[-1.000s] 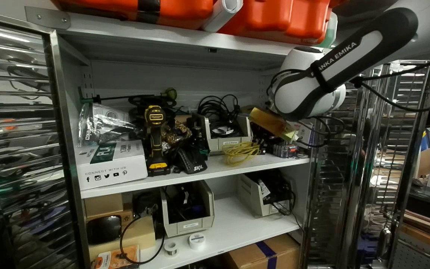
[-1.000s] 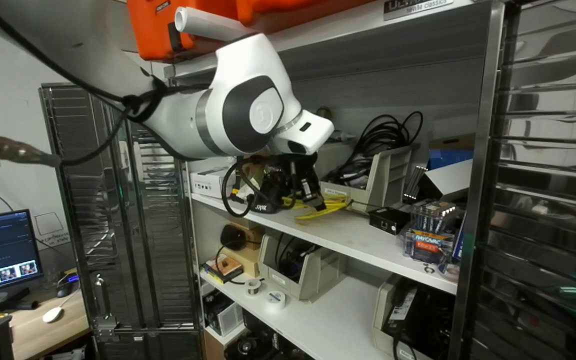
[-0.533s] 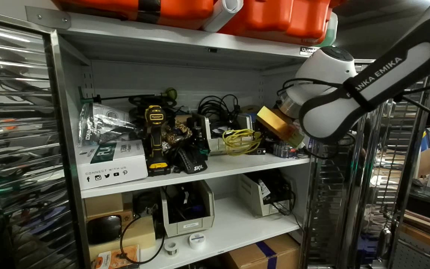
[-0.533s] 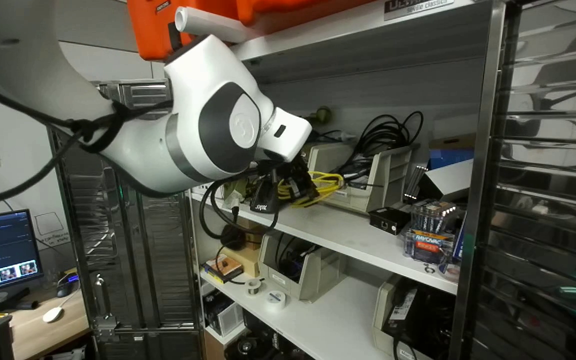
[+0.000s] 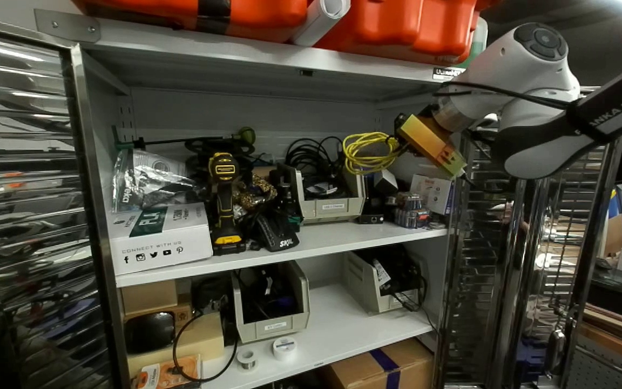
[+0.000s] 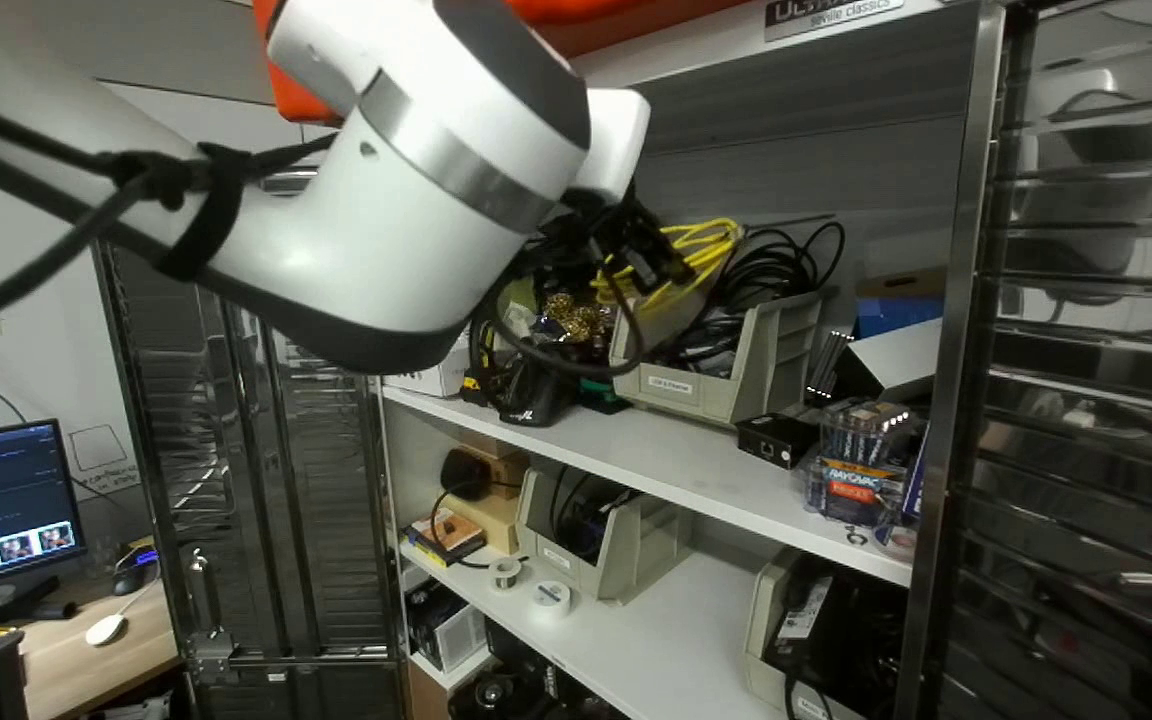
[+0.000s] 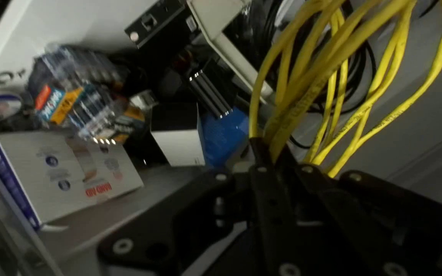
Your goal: Put the yellow cable on the storage box
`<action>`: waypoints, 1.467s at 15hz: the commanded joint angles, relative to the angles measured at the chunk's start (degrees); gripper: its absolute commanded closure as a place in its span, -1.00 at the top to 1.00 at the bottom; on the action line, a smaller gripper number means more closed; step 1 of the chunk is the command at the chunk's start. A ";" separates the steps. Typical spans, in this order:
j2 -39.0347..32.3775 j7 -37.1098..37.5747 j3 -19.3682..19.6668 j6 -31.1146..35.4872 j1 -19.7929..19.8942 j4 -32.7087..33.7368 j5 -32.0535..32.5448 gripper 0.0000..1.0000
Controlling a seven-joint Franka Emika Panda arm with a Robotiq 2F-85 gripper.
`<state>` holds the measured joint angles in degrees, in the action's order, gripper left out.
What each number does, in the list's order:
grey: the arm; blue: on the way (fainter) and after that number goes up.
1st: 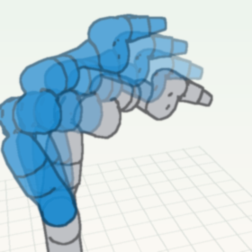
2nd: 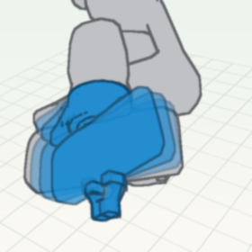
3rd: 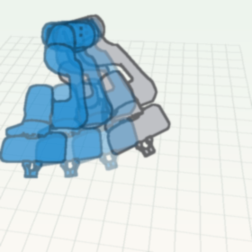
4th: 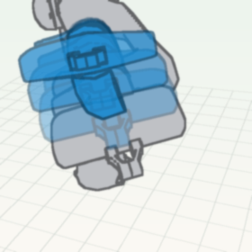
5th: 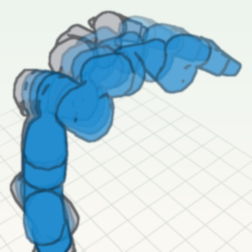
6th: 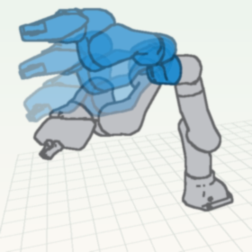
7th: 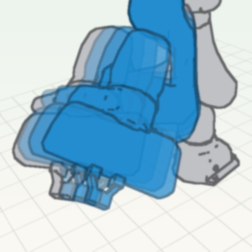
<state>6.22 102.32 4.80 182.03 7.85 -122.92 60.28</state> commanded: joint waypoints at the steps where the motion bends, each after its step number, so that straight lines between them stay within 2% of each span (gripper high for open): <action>1: -4.17 8.37 -3.53 -4.12 1.94 8.75 9.09 -0.94; 7: -16.95 12.33 -6.73 -13.33 -2.45 18.60 13.16 -0.91; 11: -23.21 18.47 -5.56 -15.55 -4.93 28.23 20.76 -0.90; 16: -27.82 27.28 -4.07 -18.53 -5.25 38.06 30.26 -0.90; 18: -30.27 28.13 -4.08 -20.36 -5.21 40.65 32.02 -0.90; 22: -36.40 26.13 -4.73 -23.49 -5.41 44.50 30.82 -0.90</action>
<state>-24.51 128.02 0.05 160.80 3.49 -84.76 90.40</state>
